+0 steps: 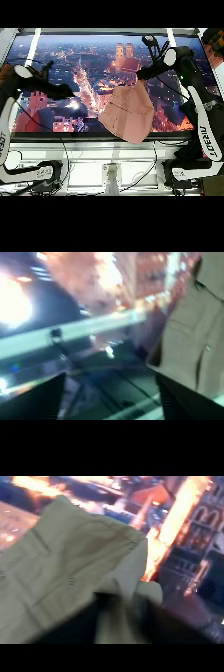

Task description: Fold the clothes and pants, and hang the long-sleeved shirts on hangers.

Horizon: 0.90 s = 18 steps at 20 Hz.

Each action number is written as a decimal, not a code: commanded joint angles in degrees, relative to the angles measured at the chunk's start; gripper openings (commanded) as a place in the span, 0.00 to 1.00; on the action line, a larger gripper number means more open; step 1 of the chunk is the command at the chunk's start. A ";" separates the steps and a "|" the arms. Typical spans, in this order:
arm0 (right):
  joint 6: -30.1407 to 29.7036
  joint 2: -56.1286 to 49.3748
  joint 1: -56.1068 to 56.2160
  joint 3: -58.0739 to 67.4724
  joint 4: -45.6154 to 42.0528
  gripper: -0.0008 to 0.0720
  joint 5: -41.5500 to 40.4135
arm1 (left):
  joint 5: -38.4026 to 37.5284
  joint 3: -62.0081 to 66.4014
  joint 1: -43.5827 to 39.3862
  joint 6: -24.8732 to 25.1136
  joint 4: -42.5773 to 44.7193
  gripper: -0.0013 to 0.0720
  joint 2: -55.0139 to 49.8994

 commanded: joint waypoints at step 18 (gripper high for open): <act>0.11 -1.22 -2.54 -0.87 -0.07 0.58 0.39 | 0.09 -2.91 -18.51 3.65 -11.52 0.67 -17.88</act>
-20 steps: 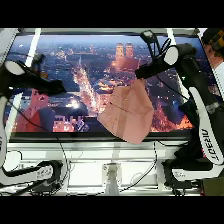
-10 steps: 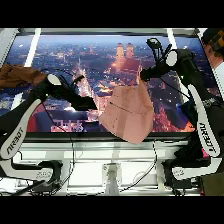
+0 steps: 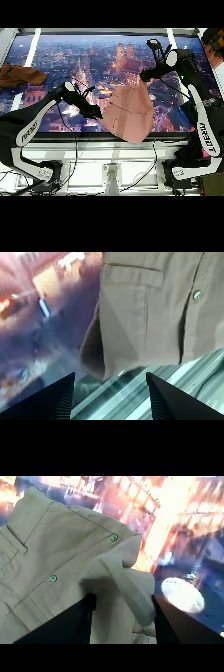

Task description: Fold the clothes and pants, and hang the long-sleeved shirts on hangers.

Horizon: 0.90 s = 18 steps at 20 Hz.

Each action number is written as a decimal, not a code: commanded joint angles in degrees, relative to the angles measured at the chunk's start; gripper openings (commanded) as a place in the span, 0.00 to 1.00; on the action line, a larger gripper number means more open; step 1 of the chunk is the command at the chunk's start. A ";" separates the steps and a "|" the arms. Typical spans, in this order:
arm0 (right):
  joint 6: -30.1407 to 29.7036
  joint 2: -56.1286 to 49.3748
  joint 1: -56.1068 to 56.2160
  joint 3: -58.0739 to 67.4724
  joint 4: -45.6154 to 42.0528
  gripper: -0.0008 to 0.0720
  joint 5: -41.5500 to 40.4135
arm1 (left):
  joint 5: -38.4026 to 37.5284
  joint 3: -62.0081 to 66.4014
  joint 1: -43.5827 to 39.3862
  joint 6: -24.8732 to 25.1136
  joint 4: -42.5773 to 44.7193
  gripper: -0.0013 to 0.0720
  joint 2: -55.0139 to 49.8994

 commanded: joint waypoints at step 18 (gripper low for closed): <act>0.37 1.70 -0.44 0.02 -0.31 0.58 0.24 | 17.07 8.33 3.52 14.97 -30.42 0.03 16.50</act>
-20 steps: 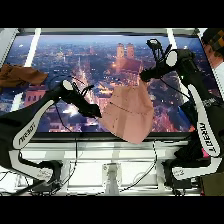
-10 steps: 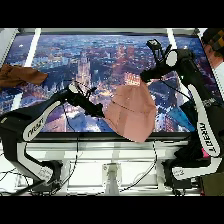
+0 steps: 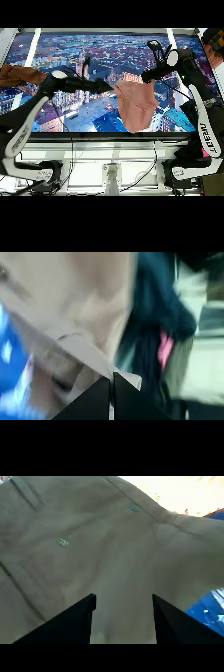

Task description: Fold the clothes and pants, and hang the long-sleeved shirts on hangers.

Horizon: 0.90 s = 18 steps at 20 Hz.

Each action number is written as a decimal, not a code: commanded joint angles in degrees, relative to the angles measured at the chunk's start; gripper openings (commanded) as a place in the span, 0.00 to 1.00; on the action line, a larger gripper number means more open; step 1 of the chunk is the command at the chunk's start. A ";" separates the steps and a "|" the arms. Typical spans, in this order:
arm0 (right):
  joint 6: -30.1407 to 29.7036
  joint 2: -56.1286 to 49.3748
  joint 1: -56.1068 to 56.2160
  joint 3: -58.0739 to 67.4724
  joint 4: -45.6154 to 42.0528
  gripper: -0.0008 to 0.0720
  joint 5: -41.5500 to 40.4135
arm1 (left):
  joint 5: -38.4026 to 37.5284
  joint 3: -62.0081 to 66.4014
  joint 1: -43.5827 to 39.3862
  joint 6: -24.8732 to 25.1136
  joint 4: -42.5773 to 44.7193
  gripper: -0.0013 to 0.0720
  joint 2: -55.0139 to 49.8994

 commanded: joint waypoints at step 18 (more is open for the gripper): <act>-6.58 2.51 4.76 -15.69 23.30 0.58 -1.22 | 43.67 3.87 3.91 -16.31 22.43 0.03 16.94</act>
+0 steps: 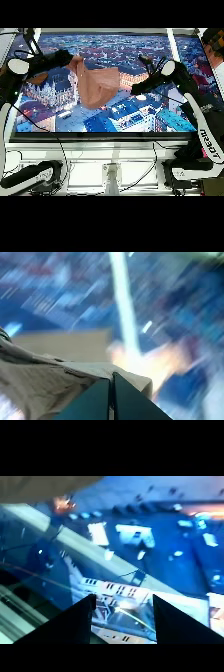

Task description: Fold the clothes and pants, and hang the long-sleeved shirts on hangers.

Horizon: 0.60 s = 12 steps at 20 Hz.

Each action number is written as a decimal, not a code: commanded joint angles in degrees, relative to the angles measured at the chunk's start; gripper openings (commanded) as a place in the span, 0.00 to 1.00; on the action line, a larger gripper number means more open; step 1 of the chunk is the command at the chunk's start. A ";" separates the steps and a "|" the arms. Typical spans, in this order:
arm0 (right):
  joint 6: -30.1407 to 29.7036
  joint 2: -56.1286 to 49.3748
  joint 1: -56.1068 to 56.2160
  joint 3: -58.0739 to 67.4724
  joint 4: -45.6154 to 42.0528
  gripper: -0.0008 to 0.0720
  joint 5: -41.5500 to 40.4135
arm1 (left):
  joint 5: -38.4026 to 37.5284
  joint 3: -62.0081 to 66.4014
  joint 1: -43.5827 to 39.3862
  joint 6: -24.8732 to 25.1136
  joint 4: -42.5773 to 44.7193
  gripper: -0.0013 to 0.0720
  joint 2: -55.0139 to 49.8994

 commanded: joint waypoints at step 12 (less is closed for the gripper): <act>0.59 3.30 1.75 -2.40 1.20 0.58 -5.40 | -16.65 -0.07 2.95 -7.37 29.20 0.03 6.01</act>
